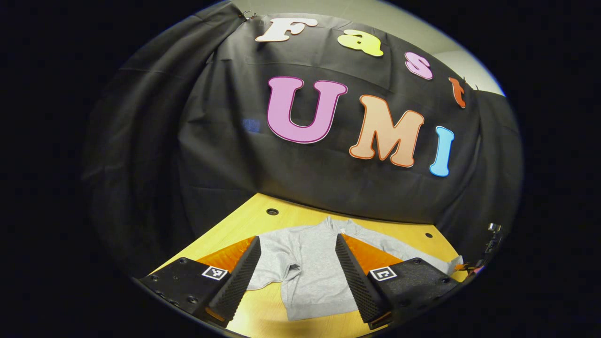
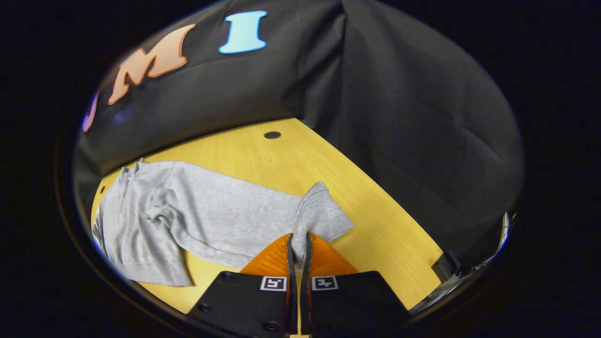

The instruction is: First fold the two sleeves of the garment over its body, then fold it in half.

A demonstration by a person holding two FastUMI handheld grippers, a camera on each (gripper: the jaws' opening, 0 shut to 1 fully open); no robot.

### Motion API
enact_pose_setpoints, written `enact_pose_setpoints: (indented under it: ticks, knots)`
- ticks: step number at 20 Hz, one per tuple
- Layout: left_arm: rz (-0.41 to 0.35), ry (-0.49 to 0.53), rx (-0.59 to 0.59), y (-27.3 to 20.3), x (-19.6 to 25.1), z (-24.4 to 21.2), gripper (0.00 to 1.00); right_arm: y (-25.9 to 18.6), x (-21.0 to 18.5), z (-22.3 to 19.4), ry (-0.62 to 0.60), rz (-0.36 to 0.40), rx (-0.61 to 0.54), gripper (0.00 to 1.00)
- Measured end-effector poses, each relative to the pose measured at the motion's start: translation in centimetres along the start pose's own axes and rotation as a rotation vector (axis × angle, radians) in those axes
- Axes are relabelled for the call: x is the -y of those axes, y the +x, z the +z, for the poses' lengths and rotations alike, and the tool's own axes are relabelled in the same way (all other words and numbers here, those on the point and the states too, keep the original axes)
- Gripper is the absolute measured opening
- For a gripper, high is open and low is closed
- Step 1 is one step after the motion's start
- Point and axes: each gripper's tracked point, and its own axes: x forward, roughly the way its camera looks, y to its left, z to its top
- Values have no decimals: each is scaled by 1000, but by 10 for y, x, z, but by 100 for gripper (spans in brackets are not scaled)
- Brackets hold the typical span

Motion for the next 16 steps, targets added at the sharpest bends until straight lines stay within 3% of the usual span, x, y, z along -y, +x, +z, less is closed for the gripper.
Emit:
enact_pose_setpoints:
  ticks: [9, 16]
  knots:
    - [24, -9, -11, -10, -27, -9, 93, -52, -157, 73, -99, 253, 140, 5]
    - [81, -32, -25, -24, -58, -15, 93, -94, -293, 99, -114, 491, 180, 5]
